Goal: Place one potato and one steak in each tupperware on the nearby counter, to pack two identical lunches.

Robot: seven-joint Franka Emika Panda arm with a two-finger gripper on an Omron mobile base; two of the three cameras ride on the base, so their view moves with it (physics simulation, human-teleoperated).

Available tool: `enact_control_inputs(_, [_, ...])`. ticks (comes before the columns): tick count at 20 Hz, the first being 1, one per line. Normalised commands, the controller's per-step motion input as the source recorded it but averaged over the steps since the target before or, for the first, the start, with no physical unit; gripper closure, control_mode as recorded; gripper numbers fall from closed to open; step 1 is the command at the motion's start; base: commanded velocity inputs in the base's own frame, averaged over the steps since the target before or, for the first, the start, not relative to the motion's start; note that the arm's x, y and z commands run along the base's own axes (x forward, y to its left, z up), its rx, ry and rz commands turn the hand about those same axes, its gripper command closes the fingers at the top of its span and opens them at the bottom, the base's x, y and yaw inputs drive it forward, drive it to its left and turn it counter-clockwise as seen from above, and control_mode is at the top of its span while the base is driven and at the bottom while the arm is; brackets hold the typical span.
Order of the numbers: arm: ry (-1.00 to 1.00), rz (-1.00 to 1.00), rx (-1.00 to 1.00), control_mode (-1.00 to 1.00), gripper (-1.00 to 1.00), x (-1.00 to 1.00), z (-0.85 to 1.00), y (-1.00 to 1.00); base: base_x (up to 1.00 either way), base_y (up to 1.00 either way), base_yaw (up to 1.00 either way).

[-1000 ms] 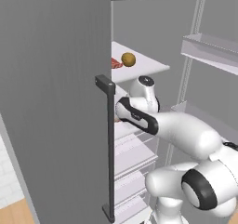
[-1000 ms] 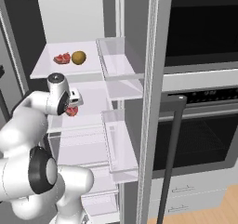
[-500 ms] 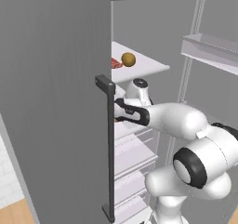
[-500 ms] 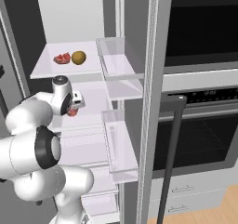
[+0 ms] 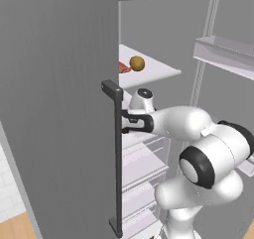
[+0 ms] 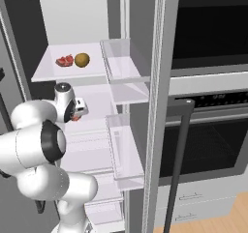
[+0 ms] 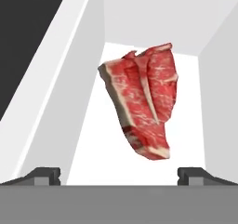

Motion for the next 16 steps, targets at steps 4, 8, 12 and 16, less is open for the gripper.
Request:
enact_control_inputs(4, [-0.03, 0.0, 0.0, -1.0, -1.0, 0.14, -0.1, 0.0, 0.0, 0.0, 0.0])
enact_control_inputs(8, [-0.01, 0.0, 0.0, -1.0, -1.0, 0.16, -0.03, 0.0, 0.0, 0.0, 0.0])
enact_control_inputs(12, [0.0, 0.0, 0.0, -1.0, -1.0, 0.16, -0.03, 0.0, 0.0, 0.0, 0.0])
enact_control_inputs(16, [0.0, 0.0, 0.0, -1.0, -1.0, 0.15, -0.03, 0.0, 0.0, 0.0, 0.0])
